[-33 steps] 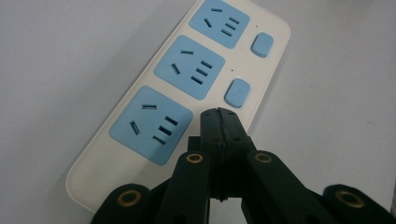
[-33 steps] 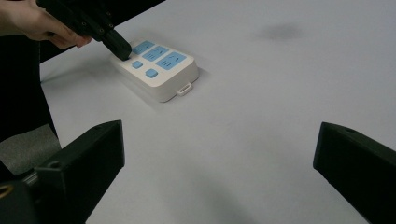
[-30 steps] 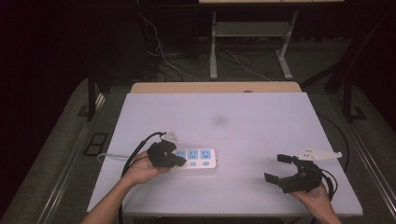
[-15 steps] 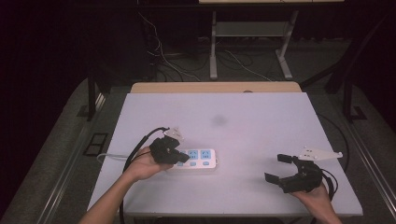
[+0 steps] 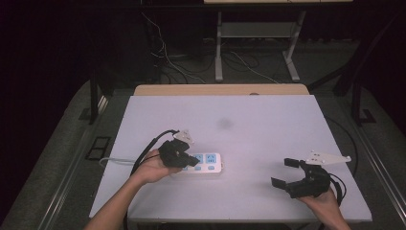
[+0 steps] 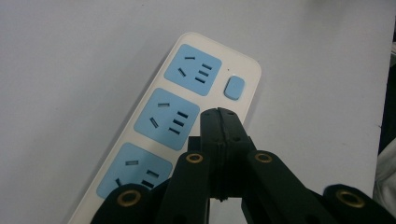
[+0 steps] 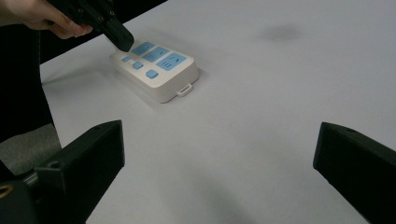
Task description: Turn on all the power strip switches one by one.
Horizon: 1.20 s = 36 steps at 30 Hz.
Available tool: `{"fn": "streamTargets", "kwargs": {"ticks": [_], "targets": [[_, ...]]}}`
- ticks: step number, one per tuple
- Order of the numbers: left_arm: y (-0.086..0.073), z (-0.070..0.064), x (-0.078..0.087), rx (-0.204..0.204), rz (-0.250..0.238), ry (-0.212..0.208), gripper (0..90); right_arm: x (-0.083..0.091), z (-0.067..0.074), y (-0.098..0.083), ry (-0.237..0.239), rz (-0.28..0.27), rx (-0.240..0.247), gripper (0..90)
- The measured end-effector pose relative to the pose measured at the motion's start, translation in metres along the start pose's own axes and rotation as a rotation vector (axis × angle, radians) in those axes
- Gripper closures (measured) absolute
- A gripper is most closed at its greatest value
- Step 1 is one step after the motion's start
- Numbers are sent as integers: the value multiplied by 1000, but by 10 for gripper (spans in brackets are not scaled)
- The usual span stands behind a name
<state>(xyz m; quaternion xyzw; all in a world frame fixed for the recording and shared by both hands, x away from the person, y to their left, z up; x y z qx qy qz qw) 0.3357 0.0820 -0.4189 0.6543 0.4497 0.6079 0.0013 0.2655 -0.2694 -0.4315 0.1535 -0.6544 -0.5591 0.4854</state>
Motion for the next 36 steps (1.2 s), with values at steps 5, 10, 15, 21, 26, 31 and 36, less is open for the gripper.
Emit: {"fn": "streamTargets", "kwargs": {"ticks": [5, 10, 15, 21, 26, 31, 36], "targets": [[2, 0, -3, -8, 6, -1, 893, -1, 0, 0, 4, 4, 2, 17], [1, 1, -8, -5, 15, 2, 893, -2, 1, 0, 9, 8, 8, 17], [0, 2, -14, -5, 24, 0, 893, -2, 1, 0, 8, 7, 7, 17], [-1, 3, -19, 5, 26, 2, 893, -2, 1, 0, 9, 10, 12, 17], [-1, 3, -20, 18, 13, -15, 893, -1, 1, 0, 7, 4, 8, 17], [-3, 3, -21, 6, 13, -18, 894, -1, 1, 0, 7, 4, 8, 18], [-3, 2, -22, -8, 17, -23, 896, -1, 0, 0, 6, 2, 7, 17]]}}
Point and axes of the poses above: each handheld gripper's, and its own axes: x roughly backward along the jaws, y roughly out of its top, z roughly to its left, the point moved 4 cm from there along -x, roughly forward along the jaws, and after that the axes turned 12 degrees about x, right-handed, at the moved point
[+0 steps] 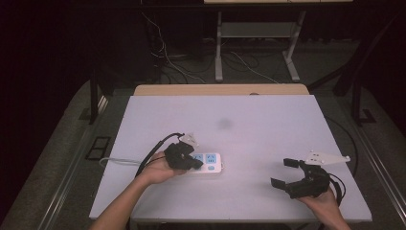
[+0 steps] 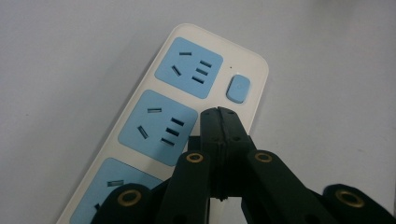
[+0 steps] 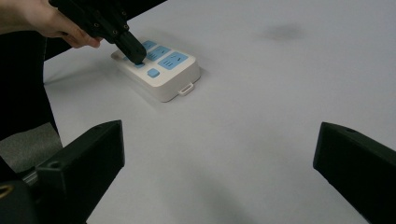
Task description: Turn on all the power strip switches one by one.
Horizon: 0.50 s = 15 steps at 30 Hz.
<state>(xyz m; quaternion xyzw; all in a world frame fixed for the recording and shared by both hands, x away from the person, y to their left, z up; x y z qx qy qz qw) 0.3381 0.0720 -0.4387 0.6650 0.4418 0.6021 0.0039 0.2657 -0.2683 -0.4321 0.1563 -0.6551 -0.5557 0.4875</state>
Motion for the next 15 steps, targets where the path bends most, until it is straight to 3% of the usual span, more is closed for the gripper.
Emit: {"fn": "streamTargets", "kwargs": {"ticks": [6, 10, 15], "targets": [[0, -1, -4, -13, 1, -21, 900, 0, 0, 0, 2, -1, 0, 17], [0, 0, -5, 7, 1, -31, 900, 1, 1, 1, 2, -6, 2, 18], [0, 3, -5, 12, -13, -7, 900, 1, 1, 1, 3, -9, 2, 17]]}}
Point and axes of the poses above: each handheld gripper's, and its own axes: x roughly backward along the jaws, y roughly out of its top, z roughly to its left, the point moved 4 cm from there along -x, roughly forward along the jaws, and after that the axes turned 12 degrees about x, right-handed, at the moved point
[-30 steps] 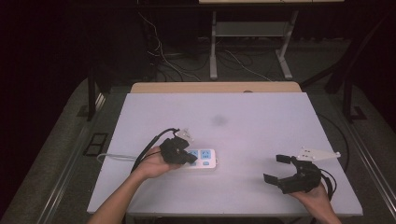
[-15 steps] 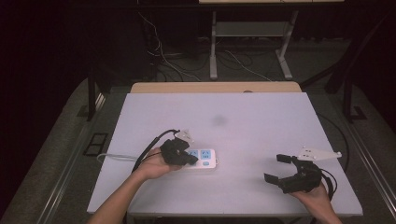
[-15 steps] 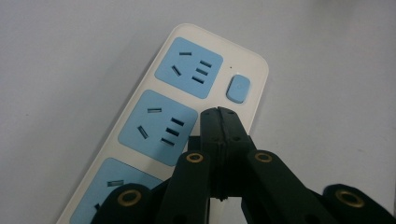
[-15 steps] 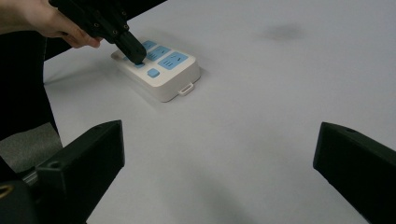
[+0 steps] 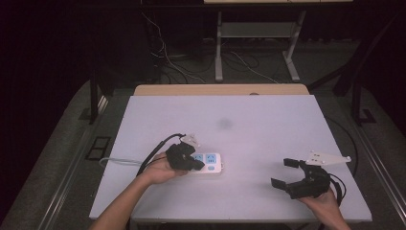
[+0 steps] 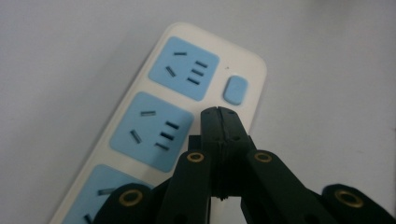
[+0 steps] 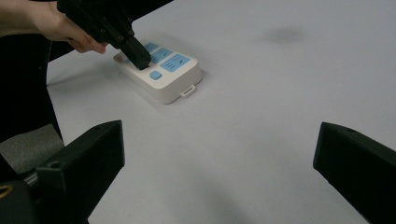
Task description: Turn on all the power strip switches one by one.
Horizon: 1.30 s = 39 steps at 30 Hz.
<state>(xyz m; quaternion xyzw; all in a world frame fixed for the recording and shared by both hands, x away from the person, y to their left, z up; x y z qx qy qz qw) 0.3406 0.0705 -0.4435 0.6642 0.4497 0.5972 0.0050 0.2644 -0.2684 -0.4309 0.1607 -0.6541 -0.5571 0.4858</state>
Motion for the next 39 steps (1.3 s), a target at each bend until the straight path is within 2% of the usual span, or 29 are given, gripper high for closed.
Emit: {"fn": "streamTargets", "kwargs": {"ticks": [9, 18, 24, 27, 39], "targets": [[0, 1, 0, 9, -3, -10, 900, 0, -1, 0, -4, -2, 0, 17], [1, -3, 0, -15, 1, 22, 898, 0, -1, 0, -8, 0, -4, 17], [3, -3, 1, 9, 11, 14, 896, 0, -2, 0, -11, -3, -5, 17], [4, -4, 1, -6, 25, 11, 896, 1, -3, 0, -11, -3, -5, 17], [14, -9, 11, -30, 15, 9, 895, 2, -3, 0, -14, -8, -7, 18]]}}
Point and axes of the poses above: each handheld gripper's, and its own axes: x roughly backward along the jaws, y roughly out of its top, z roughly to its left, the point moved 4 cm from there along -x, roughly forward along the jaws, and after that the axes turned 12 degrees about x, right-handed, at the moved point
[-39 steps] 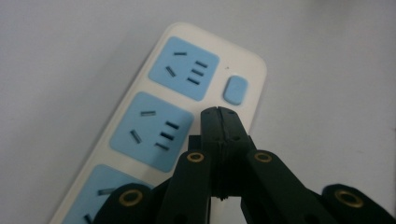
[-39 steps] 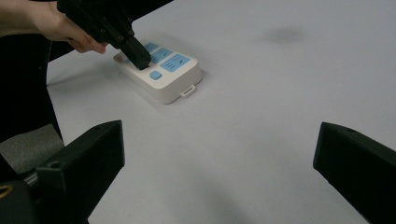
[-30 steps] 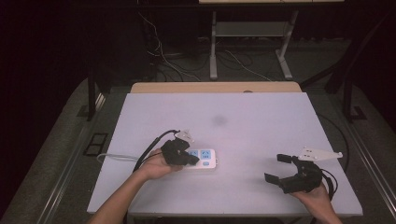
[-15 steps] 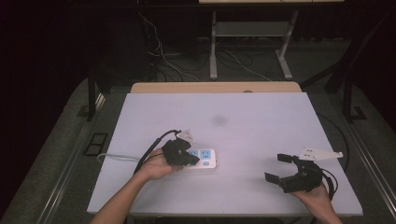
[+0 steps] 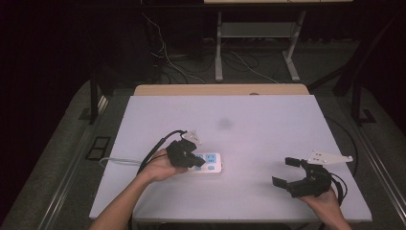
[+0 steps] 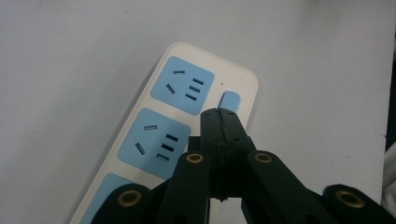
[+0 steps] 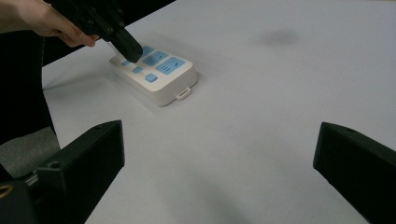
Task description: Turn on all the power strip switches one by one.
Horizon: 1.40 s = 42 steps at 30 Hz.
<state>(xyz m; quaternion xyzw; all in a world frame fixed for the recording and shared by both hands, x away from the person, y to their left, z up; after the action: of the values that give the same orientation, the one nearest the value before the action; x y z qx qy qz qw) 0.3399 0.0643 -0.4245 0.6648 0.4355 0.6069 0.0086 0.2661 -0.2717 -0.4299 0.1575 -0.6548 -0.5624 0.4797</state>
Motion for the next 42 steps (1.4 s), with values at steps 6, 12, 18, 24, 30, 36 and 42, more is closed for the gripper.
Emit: {"fn": "streamTargets", "kwargs": {"ticks": [6, 12, 18, 24, 30, 36, 42], "targets": [[6, -3, 3, -13, 0, 1, 895, 0, 0, 0, -1, 0, 0, 17], [10, -5, 3, -19, 5, -5, 895, 1, 0, 0, -1, -4, 2, 17], [15, -9, -2, -29, 10, -13, 895, 0, 0, 0, -1, -2, 1, 17], [19, -11, -8, -49, 28, -17, 895, 1, 0, 0, -1, -3, 2, 17], [19, -12, -13, -54, 40, -18, 895, 1, 0, 0, 0, -3, 3, 18], [19, -13, -21, -62, 62, -17, 895, 1, 0, 0, 1, -3, 4, 18], [18, -13, -27, -68, 74, -16, 895, 1, -1, 0, 1, -3, 4, 17]]}}
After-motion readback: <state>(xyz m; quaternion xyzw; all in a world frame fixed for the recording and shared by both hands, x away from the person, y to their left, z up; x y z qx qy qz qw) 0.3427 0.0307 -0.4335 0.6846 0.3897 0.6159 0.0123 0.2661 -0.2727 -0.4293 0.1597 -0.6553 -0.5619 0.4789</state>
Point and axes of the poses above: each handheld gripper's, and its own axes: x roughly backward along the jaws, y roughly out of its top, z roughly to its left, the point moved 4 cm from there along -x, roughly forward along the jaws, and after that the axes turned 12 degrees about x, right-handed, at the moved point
